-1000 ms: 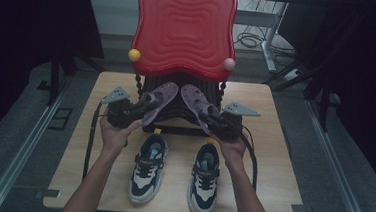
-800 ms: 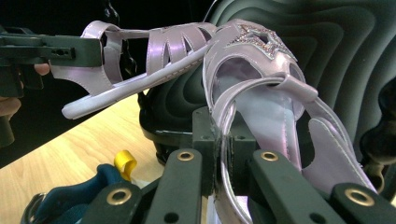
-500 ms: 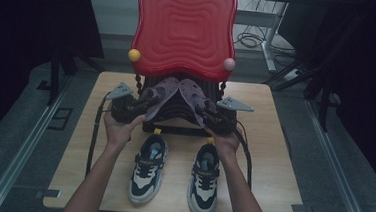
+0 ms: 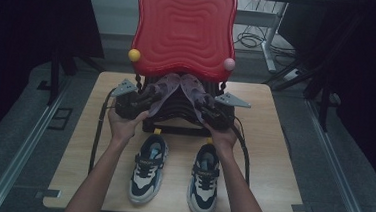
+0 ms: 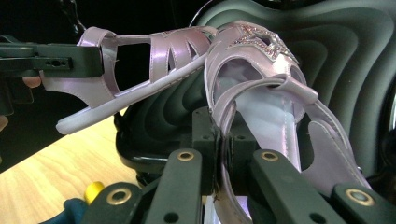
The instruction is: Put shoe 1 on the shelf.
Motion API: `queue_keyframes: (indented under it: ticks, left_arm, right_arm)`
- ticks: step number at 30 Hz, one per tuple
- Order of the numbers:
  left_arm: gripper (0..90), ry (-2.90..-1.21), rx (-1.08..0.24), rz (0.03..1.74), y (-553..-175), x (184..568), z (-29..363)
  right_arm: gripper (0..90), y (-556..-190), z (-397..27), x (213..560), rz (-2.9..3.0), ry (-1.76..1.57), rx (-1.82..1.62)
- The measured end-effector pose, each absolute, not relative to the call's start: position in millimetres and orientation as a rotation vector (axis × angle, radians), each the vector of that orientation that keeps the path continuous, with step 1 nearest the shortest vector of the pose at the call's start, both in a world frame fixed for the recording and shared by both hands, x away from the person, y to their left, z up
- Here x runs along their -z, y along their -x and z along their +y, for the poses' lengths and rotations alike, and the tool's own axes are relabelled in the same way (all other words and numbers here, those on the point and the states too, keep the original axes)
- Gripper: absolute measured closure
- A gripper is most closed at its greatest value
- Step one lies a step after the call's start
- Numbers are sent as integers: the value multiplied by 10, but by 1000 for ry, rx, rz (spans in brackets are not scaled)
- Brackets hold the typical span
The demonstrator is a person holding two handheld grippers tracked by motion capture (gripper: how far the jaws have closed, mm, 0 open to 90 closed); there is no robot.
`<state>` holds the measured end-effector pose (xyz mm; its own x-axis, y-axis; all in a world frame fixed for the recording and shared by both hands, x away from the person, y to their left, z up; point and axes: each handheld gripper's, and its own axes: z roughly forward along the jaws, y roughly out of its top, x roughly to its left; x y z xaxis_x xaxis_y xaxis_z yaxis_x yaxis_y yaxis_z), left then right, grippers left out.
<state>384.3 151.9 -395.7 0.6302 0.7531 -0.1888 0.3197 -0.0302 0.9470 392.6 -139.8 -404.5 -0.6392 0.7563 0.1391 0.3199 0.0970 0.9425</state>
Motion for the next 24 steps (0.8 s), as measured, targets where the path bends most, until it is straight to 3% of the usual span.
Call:
queue_keyframes:
  ticks: [24]
  left_arm:
    - [860, -1603, -558, 884, -3992, 4091, 1366]
  right_arm:
    - [855, -4092, -1226, 4079, 1945, -1028, -1470]
